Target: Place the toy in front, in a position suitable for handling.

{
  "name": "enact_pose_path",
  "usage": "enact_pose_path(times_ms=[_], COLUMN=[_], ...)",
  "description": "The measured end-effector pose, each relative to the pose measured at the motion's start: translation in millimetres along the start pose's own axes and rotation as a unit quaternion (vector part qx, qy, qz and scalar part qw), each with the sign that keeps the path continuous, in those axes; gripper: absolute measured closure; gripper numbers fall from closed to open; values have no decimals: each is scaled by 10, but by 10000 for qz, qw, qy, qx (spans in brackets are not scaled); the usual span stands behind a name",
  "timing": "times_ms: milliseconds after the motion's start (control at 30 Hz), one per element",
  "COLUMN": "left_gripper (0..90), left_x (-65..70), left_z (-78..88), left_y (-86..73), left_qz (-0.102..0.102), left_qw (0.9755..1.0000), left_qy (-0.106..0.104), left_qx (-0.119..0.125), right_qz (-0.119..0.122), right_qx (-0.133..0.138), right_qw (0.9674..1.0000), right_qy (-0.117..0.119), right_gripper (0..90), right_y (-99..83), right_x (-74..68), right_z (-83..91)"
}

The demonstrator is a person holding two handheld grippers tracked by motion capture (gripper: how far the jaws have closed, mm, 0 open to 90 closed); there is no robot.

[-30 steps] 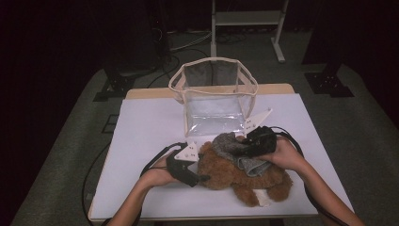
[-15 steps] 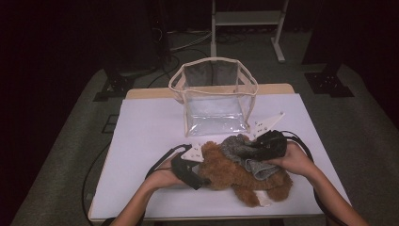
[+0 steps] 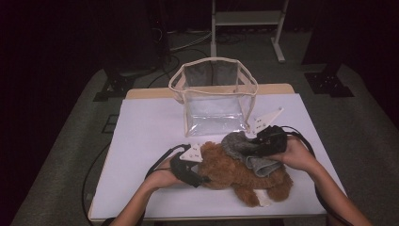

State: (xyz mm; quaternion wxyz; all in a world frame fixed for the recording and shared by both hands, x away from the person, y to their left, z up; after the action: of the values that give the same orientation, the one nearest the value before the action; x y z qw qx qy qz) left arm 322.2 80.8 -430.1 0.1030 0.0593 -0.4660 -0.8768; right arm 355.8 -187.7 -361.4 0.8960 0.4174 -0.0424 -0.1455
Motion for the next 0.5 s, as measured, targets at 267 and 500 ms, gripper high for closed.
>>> enact_pose_path(times_ms=[267, 500], left_gripper=[236, 341], left_x=[-5, -8], left_z=[6, 10], left_y=[-24, 32], left_qz=[12, -100], left_qw=[10000, 9999], left_qy=[5, 64], left_qx=[40, -10], right_qz=[-481, -405], right_qx=[158, 338], right_qw=[9984, 9984], right_qy=[-236, -182], right_gripper=[748, 746], right_y=[-339, -309], right_x=[78, 2], right_z=[369, 390])
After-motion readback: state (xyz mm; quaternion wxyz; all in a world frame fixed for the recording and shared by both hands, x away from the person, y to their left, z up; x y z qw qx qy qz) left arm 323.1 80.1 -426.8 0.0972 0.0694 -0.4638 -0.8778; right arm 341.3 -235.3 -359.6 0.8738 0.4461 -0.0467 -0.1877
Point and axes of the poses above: each handheld gripper's, and its own axes: z roughly backward along the jaws, y roughly out of its top, x roughly to its right, the point moved 2 cm from there along -z, roughly forward along the jaws, and after that the axes turned 8 degrees about x, right-handed, at the moved point
